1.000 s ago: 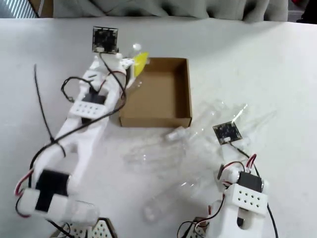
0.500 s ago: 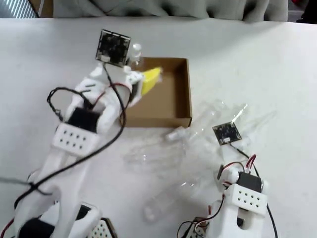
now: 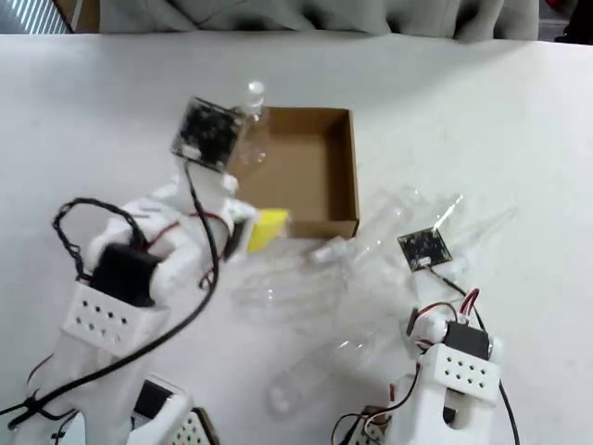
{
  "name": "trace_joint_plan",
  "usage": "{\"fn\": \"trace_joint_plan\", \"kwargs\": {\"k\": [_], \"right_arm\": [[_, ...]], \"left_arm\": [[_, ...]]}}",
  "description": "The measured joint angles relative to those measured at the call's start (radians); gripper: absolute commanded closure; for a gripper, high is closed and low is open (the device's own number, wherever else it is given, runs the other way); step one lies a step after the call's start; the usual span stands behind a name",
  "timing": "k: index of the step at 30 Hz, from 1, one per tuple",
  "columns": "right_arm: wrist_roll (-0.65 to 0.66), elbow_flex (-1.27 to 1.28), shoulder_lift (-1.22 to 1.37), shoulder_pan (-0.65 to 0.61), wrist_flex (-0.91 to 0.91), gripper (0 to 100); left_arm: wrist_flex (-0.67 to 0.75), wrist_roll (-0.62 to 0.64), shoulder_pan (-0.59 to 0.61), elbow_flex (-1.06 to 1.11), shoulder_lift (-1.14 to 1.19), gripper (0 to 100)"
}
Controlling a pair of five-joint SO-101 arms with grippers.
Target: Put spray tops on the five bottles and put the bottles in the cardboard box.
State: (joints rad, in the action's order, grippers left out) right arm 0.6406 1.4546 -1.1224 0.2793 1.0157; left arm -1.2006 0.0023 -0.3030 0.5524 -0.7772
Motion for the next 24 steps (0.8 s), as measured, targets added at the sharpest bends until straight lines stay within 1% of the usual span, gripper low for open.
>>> {"fn": "trace_joint_plan", "kwargs": {"k": [5,6,10,11,14,17,19,21,24], "right_arm": [[0.000,0.000,0.000,0.000,0.000,95.0],[0.000,0.000,0.000,0.000,0.000,95.0],[0.000,0.000,0.000,0.000,0.000,95.1],[0.000,0.000,0.000,0.000,0.000,95.3],[0.000,0.000,0.000,0.000,0.000,95.4],[0.000,0.000,0.000,0.012,-0.008,95.4],[0.000,0.000,0.000,0.025,-0.018,95.4],[0.000,0.000,0.000,0.025,-0.020,95.4],[0.000,0.000,0.000,0.025,-0.020,95.4]], "left_arm": [[-0.002,-0.008,-0.061,0.144,-0.048,71],[-0.002,-0.017,-0.080,0.176,-0.061,73],[0.009,-0.055,-0.175,0.275,-0.126,87],[0.014,-0.060,-0.204,0.292,-0.144,89],[0.020,-0.115,-0.292,0.333,-0.207,86],[0.020,-0.175,-0.390,0.377,-0.265,79],[0.020,-0.186,-0.440,0.411,-0.307,73],[0.020,-0.189,-0.494,0.443,-0.336,70],[0.051,-0.189,-0.568,0.500,-0.347,70]]}}
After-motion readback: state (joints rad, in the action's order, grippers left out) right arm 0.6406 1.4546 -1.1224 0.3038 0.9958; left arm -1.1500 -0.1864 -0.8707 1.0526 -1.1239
